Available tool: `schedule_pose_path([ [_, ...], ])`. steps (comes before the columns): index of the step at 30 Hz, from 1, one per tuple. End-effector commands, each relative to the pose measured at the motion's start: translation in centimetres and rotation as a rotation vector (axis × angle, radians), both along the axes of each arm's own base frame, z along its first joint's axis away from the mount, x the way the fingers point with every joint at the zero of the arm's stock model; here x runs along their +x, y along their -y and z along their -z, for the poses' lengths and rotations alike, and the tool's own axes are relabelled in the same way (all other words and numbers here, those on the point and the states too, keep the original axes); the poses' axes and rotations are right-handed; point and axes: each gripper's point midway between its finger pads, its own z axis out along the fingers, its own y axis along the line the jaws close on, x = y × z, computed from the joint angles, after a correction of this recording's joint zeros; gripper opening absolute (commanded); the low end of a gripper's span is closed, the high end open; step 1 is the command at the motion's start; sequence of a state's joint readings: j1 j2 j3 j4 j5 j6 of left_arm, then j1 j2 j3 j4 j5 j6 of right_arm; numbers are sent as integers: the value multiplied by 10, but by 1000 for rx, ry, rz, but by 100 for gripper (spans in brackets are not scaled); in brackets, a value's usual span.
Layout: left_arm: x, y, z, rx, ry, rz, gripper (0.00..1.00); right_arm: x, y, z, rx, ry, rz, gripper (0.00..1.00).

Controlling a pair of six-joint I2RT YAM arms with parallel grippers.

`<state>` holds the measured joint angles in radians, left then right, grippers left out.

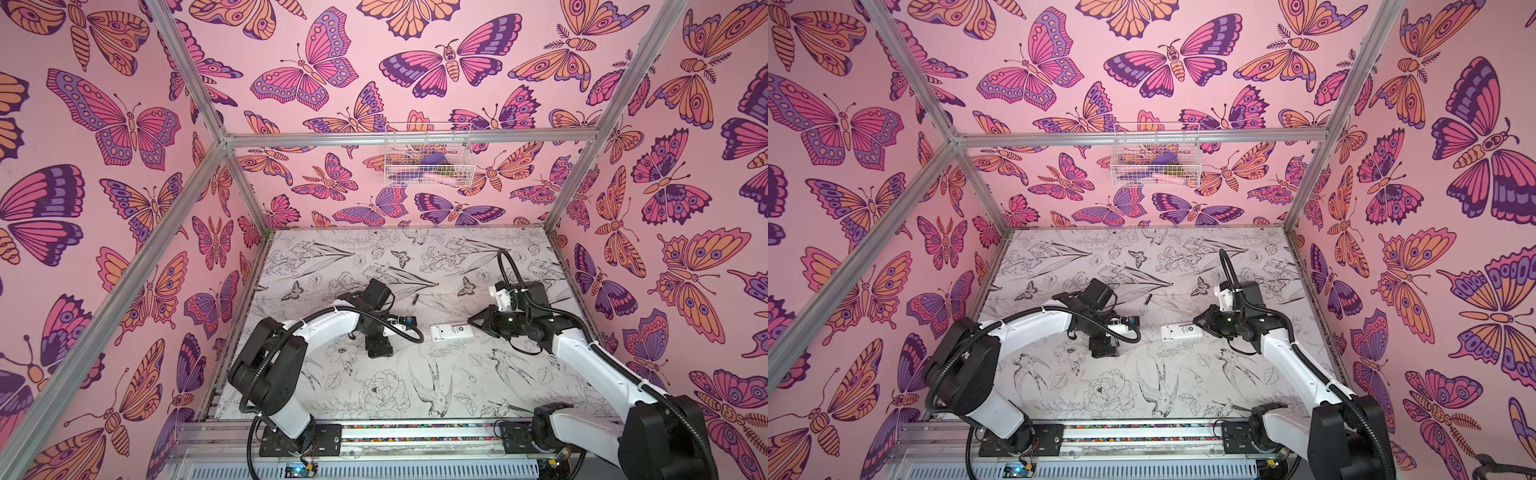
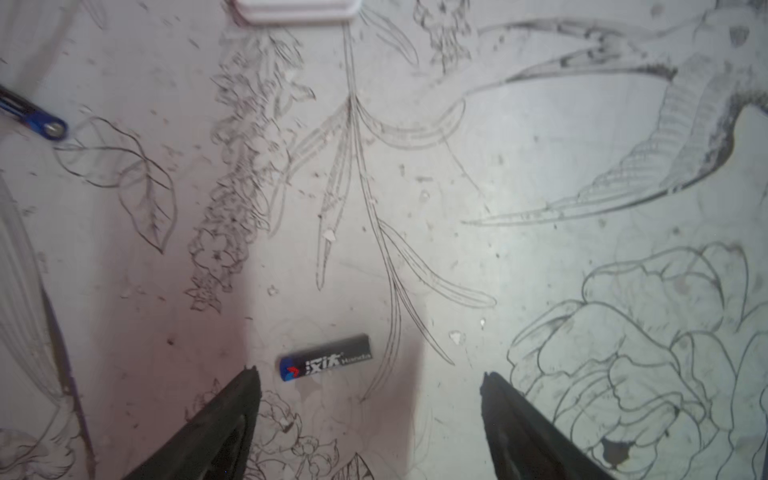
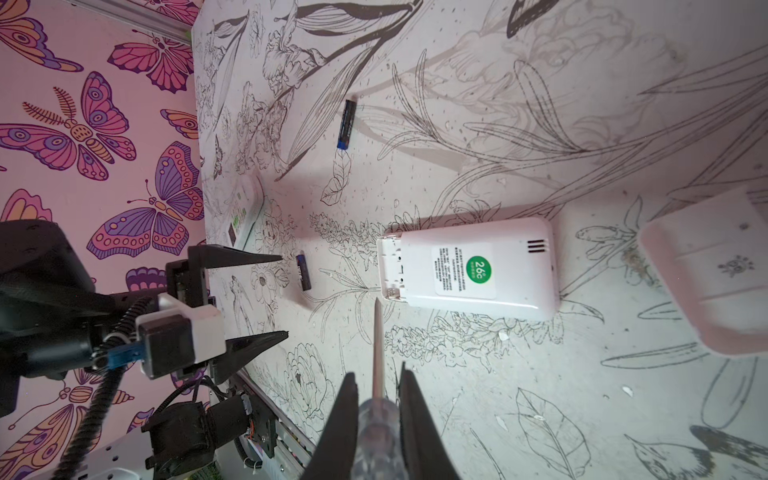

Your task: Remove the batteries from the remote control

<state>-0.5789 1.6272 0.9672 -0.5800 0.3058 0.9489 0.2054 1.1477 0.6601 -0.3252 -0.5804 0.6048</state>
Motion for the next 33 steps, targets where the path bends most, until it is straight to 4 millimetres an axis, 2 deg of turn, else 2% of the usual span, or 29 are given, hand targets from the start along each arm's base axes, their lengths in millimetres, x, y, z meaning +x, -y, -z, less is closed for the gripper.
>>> schedule_pose_path([
  [1, -12, -11, 7, 17, 18, 210, 87, -6, 3, 7, -9, -10, 5, 0],
  [9, 12, -11, 11, -38, 69, 376, 85, -9, 4, 15, -17, -28, 2, 0],
  [17, 9, -7, 28, -58, 49, 489, 72, -10, 5, 18, -20, -35, 1, 0],
  [24, 9, -20, 44, 3, 46, 519, 55, -10, 6, 11, -23, -23, 5, 0],
  [29, 12, -36, 48, 28, 49, 497, 51, -10, 7, 9, -25, -15, 11, 0],
  [33, 17, -41, 52, 40, 53, 490, 47, -9, 5, 10, -9, -19, 17, 0],
])
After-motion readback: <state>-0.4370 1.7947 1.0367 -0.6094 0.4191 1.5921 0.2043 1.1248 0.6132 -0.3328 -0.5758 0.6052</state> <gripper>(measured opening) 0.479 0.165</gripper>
